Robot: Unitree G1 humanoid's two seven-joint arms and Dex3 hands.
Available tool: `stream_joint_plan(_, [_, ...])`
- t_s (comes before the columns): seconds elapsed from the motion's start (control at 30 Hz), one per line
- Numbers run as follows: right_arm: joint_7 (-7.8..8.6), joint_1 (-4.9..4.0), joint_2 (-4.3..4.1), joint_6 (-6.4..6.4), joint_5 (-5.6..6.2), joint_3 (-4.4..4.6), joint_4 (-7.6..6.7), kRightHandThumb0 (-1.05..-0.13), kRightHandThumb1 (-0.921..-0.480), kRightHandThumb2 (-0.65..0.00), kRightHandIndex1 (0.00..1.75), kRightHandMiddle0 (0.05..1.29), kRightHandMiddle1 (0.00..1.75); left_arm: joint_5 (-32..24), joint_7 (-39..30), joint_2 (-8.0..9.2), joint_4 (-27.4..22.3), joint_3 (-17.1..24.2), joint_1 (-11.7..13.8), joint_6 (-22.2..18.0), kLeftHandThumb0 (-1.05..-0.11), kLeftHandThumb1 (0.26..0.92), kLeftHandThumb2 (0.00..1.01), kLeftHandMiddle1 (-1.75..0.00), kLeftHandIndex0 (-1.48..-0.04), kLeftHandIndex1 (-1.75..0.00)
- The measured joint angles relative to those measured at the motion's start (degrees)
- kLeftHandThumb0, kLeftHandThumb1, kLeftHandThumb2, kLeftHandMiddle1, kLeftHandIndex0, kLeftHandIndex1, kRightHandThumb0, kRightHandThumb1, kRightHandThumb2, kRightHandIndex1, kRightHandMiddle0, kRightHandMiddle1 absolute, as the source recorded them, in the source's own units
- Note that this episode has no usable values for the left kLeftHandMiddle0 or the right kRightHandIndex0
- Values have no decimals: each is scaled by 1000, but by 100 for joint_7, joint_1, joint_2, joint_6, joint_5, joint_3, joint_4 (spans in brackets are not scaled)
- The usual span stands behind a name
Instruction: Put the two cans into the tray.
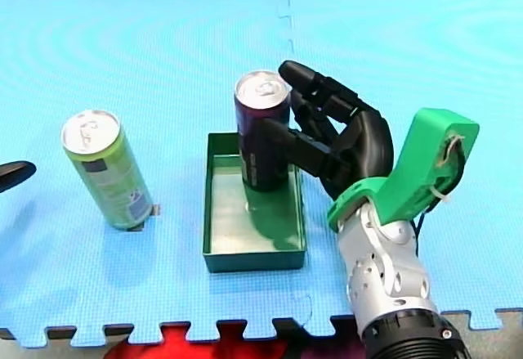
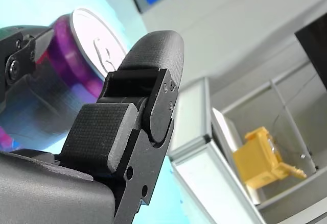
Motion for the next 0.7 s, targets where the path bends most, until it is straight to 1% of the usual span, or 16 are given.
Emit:
stream_joint_plan(0.27, [14,-14,-1,-43,9,-34,97,-310,-783,0,3,1244,1,-2,-4,1,-3,0,0,15,-1020,685,1,-2,-318,0])
stream_joint_plan(0.47, [105,-24,-2,-119,17,-68,154,-310,-784,-1,1,1243,0,-2,-16,2,16,0,-2,16,-1017,686,1,-1,-319,0])
stream_joint_plan(0.57, [200,-25,-2,-208,46,-116,156,-309,-785,-1,0,1242,0,-2,-11,7,26,1,-5,19,-1017,687,1,0,-317,0])
stream_joint_plan(0.63, [317,-25,-3,-266,108,-177,138,-310,-786,-1,0,1242,0,-1,5,16,27,2,-8,45,-1017,688,1,0,-317,0])
stream_joint_plan(0.67, [411,-24,-6,-297,139,-224,109,-311,-786,-1,0,1242,0,-1,9,25,27,3,-9,67,-1018,688,1,0,-317,0])
stream_joint_plan(0.7, [470,-23,-14,-310,169,-267,83,-311,-785,0,0,1242,0,-2,11,30,27,4,-11,75,-1018,688,1,0,-317,0])
